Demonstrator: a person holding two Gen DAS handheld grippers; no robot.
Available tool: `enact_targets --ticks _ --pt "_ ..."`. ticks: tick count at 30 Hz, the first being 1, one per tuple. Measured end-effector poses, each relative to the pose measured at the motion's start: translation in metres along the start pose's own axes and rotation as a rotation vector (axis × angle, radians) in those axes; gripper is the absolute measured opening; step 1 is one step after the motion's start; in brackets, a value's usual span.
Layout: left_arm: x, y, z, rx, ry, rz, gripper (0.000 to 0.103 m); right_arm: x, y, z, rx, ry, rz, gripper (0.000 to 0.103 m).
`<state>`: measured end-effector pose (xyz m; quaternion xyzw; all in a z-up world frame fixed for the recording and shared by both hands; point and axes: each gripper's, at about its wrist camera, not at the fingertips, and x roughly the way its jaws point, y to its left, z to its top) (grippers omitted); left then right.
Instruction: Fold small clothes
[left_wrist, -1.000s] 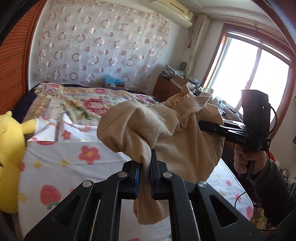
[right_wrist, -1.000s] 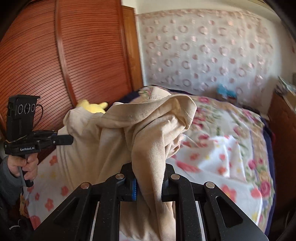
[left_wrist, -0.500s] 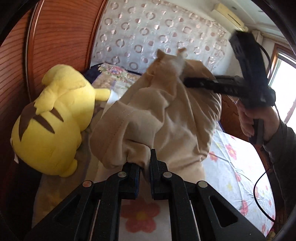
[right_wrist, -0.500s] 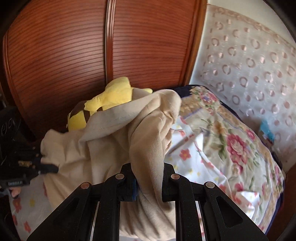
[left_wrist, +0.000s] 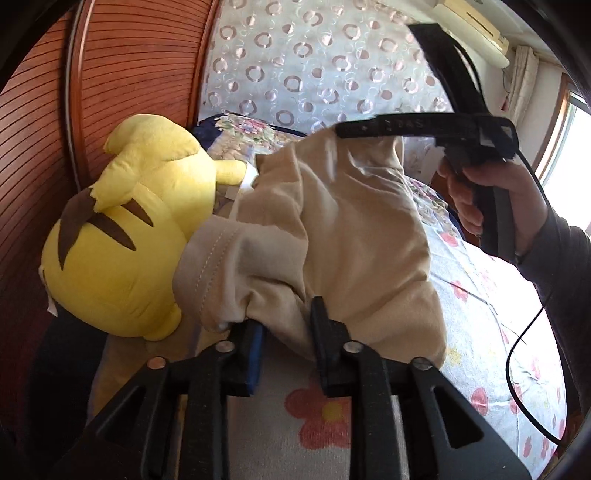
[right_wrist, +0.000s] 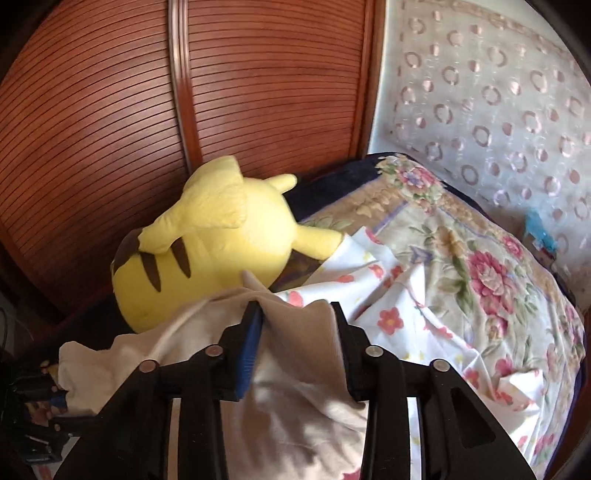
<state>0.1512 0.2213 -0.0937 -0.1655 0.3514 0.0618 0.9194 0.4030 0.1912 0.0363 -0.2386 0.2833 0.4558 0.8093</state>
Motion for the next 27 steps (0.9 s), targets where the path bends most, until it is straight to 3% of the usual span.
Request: enact_targets --ticks 6,9,15,23,27 --pt "-0.014 0.014 0.001 -0.023 -0.050 0.034 0.044 -0.035 0.014 -0.030 0.030 -0.028 -0.027 0.038" --pt "-0.022 0.013 0.003 -0.013 -0.077 0.044 0.078 -0.050 0.014 -0.039 0.057 -0.039 -0.065 0.038" --pt "-0.047 -0.013 0.005 0.062 -0.139 0.038 0.082 -0.096 0.021 -0.067 0.129 -0.098 -0.084 0.038" --pt "-0.070 -0.069 -0.004 0.154 -0.165 -0.002 0.082 -0.182 0.053 -0.131 0.185 -0.188 -0.141 0.062" --pt "-0.082 -0.096 -0.011 0.185 -0.176 -0.033 0.082 -0.231 0.071 -0.173 0.228 -0.227 -0.192 0.064"
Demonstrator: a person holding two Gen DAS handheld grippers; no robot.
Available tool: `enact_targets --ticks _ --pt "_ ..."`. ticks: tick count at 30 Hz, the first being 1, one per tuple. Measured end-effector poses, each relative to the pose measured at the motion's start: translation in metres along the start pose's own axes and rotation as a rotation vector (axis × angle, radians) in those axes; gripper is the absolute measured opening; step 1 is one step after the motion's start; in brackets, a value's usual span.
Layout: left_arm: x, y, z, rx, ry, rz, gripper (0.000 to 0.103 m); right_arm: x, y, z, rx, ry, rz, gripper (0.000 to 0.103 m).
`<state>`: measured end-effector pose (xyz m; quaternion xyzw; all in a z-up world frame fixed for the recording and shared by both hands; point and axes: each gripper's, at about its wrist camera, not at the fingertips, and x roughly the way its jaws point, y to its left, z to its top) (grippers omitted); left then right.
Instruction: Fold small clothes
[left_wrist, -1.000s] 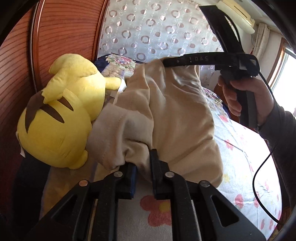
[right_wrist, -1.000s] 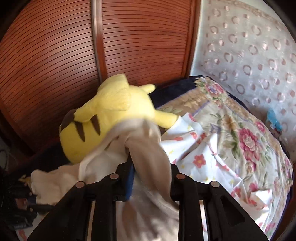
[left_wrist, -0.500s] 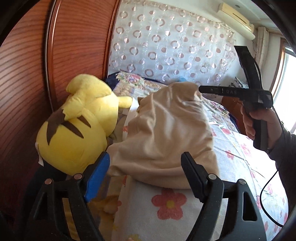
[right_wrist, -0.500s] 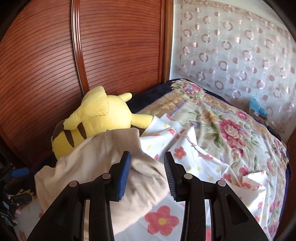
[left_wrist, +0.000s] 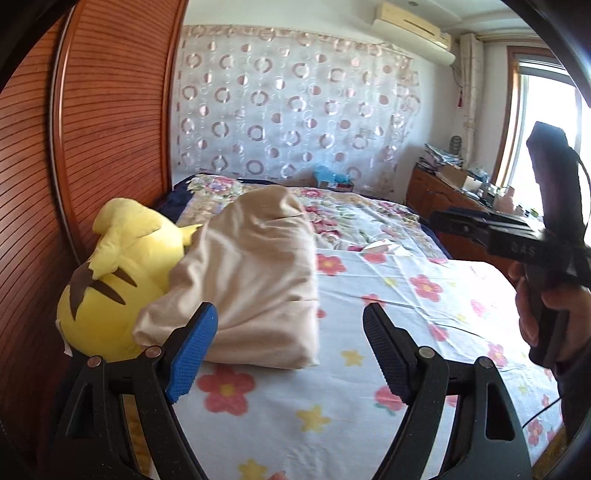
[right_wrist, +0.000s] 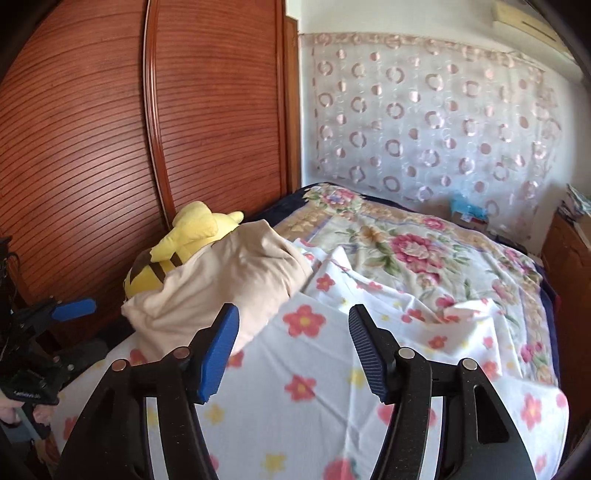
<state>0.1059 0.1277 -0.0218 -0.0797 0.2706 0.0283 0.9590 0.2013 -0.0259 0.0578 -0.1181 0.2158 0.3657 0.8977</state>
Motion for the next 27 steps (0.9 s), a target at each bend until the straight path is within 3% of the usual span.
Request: enact_targets --ticks 12,20,27 --pt "-0.038 -0.086 0.006 0.106 -0.064 -0.068 0.082 -0.143 0.011 -0.078 0.139 -0.099 -0.158 0.064" --pt "-0.066 -0.114 0.016 0.123 -0.115 -0.069 0.082 -0.201 0.038 -0.095 0.195 -0.177 -0.280 0.064" --pt "-0.083 -0.125 0.020 0.145 -0.141 -0.052 0.082 -0.221 0.067 -0.110 0.208 -0.219 -0.327 0.064"
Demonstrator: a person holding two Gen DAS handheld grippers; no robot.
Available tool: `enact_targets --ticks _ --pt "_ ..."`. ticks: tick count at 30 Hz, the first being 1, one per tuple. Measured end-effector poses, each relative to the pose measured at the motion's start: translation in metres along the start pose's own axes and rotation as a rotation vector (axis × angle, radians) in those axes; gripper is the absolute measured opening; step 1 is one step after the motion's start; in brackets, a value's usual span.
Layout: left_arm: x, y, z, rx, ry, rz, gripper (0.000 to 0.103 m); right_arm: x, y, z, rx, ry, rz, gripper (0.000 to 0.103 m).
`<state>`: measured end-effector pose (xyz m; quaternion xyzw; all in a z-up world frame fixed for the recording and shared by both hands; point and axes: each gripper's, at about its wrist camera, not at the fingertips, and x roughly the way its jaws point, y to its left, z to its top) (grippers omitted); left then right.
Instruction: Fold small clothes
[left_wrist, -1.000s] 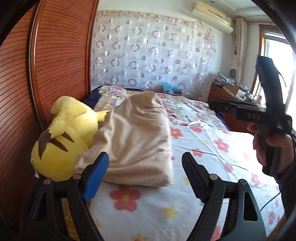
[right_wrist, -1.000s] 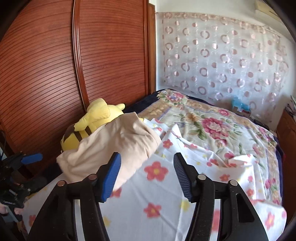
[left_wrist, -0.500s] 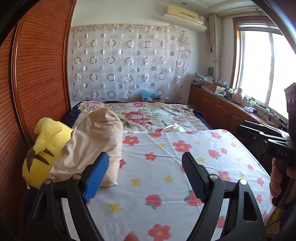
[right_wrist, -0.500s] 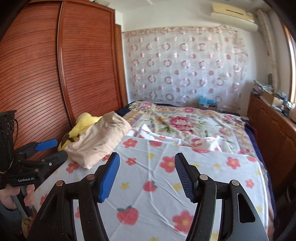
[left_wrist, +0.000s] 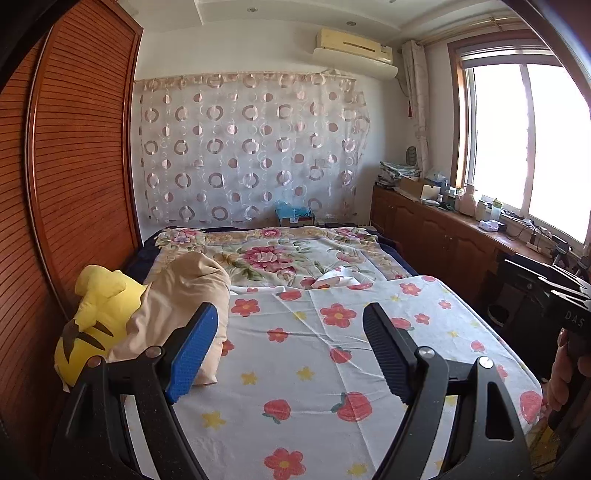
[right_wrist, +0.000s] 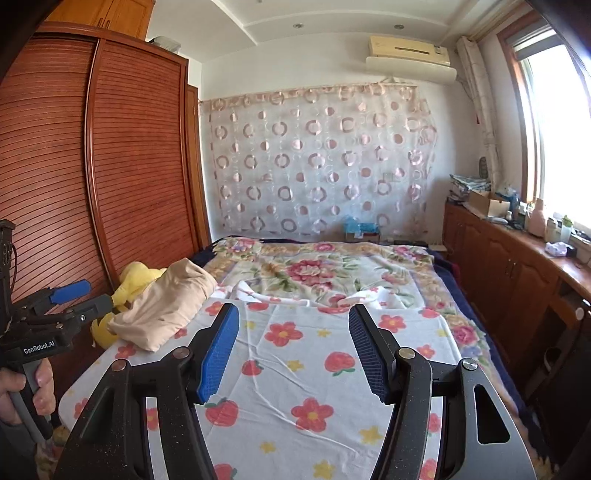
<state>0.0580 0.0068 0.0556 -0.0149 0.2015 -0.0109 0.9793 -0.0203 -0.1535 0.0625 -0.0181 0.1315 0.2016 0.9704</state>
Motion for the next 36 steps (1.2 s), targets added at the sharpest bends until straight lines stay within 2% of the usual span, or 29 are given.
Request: enact_targets --ticks 7,36 --pt "-0.002 -0.001 0.002 0.005 -0.003 0.000 0.082 -0.008 0.005 -0.012 0.005 -0.010 -0.016 0.064" --pt "-0.003 -0.001 0.003 0.006 -0.005 0.002 0.082 -0.012 -0.022 -0.012 0.025 -0.004 -0.002 0.064"
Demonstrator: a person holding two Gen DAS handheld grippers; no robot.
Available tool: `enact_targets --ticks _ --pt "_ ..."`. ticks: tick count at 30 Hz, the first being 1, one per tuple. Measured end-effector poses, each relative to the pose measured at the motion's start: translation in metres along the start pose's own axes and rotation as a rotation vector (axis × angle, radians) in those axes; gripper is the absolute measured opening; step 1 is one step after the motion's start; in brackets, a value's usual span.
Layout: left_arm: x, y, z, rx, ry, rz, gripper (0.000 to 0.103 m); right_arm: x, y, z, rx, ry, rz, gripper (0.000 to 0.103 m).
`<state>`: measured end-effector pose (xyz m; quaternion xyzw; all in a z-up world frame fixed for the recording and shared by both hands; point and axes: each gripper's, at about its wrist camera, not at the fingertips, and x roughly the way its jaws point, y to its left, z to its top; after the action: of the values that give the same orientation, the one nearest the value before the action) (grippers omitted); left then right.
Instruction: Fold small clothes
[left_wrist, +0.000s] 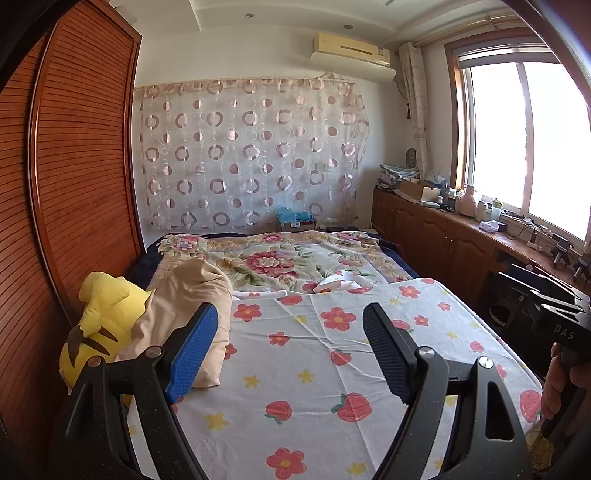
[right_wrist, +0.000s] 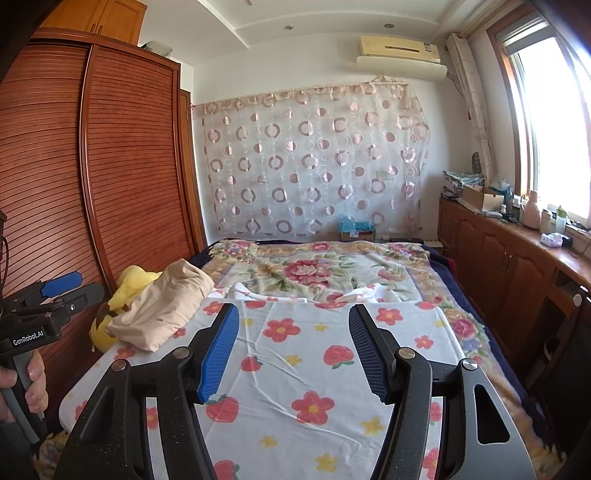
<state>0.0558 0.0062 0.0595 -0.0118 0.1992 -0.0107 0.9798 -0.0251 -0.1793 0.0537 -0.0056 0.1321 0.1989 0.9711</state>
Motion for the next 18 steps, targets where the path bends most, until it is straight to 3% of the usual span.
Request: enact_targets --ticks 18 --pt "0.0006 0.0009 -0.0024 0.002 -0.001 -0.001 0.082 -0.0003 -0.0057 -0.0017 -0.003 0.001 0.005 0.064"
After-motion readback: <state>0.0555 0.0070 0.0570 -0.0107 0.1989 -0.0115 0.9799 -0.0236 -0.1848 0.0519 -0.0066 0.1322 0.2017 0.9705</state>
